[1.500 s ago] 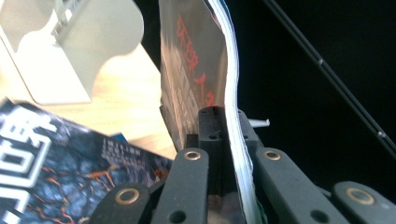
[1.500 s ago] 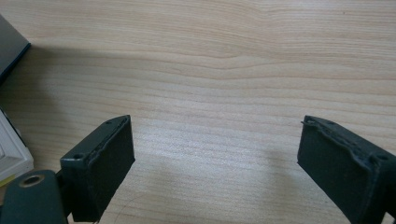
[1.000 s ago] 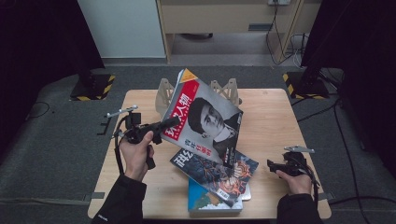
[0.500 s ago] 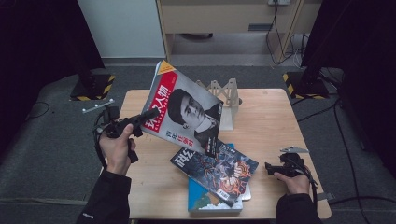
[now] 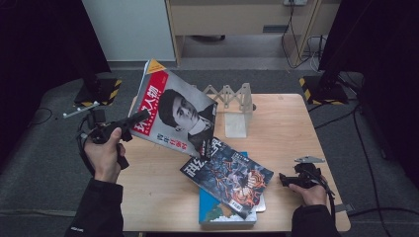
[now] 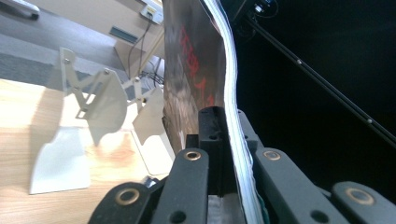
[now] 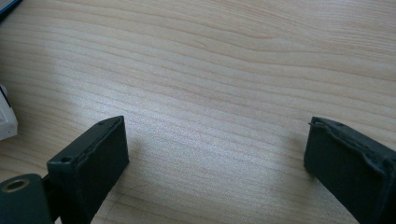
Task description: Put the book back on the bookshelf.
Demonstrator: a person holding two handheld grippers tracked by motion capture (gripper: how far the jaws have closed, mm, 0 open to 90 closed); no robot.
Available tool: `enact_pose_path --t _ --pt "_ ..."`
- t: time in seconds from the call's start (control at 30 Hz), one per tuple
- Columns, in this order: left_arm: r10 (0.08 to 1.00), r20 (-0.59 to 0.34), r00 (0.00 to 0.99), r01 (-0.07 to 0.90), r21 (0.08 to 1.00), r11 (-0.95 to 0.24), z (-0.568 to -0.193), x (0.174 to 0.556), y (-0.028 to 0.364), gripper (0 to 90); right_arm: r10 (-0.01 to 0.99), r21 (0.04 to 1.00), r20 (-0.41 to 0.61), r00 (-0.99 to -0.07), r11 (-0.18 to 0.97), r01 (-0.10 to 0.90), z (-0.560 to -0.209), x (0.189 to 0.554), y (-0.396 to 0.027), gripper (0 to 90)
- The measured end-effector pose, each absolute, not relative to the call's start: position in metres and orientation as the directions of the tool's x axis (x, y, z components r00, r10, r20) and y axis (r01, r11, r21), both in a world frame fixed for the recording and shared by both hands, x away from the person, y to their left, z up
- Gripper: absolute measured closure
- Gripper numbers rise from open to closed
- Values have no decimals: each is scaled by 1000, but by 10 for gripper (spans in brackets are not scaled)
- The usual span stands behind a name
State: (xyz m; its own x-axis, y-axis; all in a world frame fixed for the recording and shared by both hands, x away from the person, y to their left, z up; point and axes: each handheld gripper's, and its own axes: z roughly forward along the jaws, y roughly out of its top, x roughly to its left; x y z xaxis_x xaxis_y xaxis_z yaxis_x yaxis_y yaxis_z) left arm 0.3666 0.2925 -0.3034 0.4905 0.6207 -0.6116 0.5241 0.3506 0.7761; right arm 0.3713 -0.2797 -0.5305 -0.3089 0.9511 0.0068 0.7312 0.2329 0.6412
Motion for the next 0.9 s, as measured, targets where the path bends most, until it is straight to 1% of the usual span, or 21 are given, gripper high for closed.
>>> enact_pose_path --t 0.53,0.77,0.9 --pt "697 -580 422 491 792 362 -295 362 335 859 950 660 7 -314 231 715 -533 370 -279 47" --pt "735 -557 386 482 801 354 -292 368 345 859 948 665 7 -317 233 710 -534 370 -280 42" --pt "758 -540 365 483 806 342 -293 376 345 859 948 666 5 -317 233 709 -534 370 -280 41"
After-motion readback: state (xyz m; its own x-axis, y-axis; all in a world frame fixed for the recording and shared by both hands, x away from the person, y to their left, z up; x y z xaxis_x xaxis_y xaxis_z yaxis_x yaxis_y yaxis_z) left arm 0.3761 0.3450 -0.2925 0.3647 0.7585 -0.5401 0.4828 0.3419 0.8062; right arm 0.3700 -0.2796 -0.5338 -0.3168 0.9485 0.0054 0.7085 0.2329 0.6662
